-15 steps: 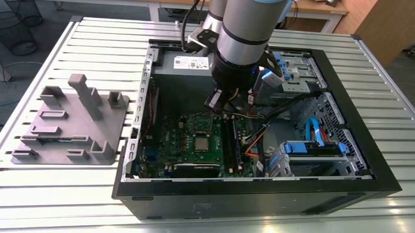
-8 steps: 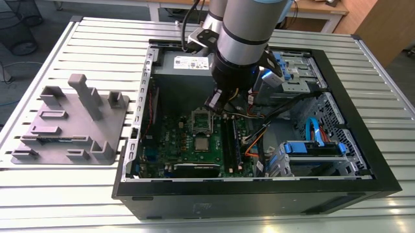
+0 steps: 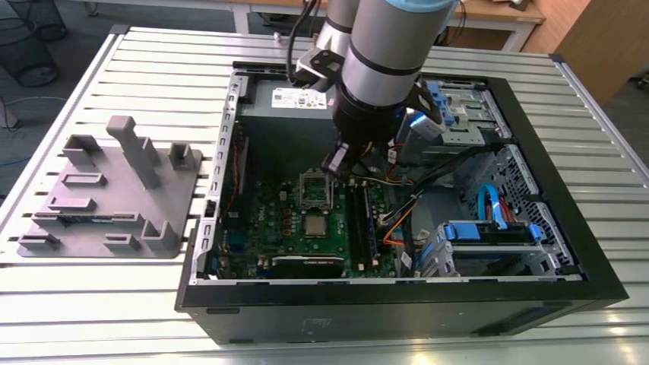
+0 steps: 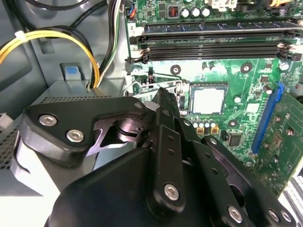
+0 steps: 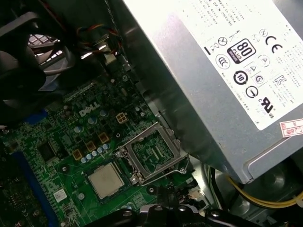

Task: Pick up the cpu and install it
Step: 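Close the cpu cover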

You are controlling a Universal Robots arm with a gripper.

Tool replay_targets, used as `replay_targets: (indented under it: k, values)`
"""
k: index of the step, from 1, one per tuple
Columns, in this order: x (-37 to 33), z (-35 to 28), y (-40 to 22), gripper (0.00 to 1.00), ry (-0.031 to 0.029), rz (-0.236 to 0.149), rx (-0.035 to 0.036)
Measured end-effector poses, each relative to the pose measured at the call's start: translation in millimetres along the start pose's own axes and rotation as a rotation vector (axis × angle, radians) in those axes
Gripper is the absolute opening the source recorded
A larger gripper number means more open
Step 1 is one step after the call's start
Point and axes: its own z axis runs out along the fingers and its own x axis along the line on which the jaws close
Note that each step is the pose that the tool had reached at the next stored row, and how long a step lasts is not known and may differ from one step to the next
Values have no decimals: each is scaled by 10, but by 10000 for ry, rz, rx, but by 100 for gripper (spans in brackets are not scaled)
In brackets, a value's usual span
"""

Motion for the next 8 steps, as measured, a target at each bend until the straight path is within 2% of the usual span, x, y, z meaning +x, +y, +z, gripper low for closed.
replay_targets:
  k: [8]
  values:
    - [-56, 131, -11, 11, 1, 2, 0]
